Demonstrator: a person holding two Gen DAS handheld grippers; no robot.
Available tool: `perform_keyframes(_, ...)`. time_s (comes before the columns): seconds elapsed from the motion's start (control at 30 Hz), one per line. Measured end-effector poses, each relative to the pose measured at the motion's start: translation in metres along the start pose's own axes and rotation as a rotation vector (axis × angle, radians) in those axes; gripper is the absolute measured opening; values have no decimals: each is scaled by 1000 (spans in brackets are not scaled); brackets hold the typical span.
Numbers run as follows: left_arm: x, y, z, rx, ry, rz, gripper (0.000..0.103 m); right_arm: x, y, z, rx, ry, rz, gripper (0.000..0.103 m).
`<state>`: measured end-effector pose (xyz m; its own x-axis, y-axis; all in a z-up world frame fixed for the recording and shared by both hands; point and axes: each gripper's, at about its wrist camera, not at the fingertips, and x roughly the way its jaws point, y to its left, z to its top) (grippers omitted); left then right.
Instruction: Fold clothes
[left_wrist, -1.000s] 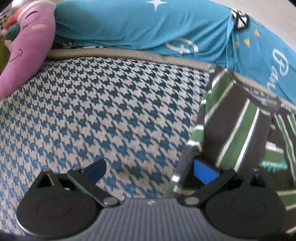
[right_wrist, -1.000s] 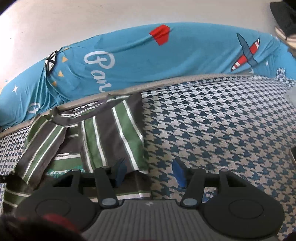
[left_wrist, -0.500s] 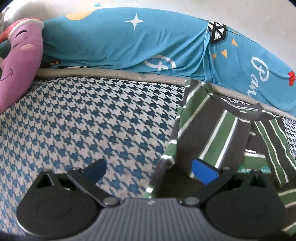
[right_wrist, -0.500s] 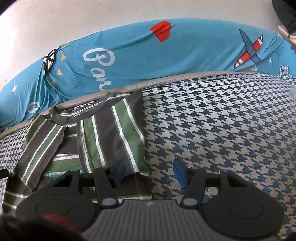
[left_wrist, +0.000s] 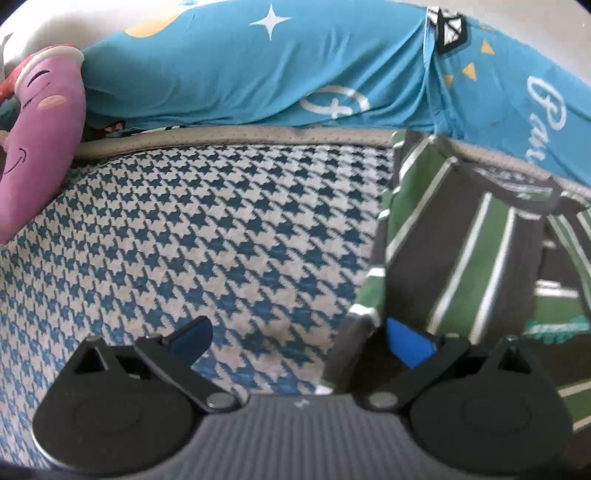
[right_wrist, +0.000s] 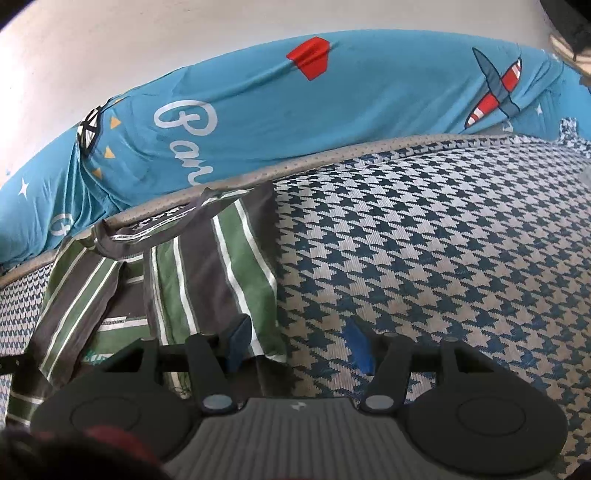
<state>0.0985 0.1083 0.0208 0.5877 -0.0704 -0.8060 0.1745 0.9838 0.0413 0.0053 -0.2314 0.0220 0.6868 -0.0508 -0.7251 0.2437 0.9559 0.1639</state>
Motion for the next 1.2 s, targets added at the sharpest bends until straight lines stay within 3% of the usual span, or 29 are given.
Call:
perform_keyframes(0.27, 2, 8, 3, -61, 33, -40, 103, 13, 1, -1, 24, 16, 23, 57)
perform_keyframes(0.6, -68, -2, -4, -63, -42, -207, 103, 23, 9, -2, -37, -17, 11, 57)
perform_keyframes(0.7, -76, -6, -18, -41, -38, -199, 103, 24, 14, -5, -89, -35, 5, 56)
perform_keyframes(1.0, -62, -14, -19, 14, -6, -159, 103, 24, 25, -10, -152, -55, 48, 23)
perform_keyframes(1.2, -65, -16, -18, 10, -6, -174, 103, 23, 32, -11, -172, -73, 62, 13)
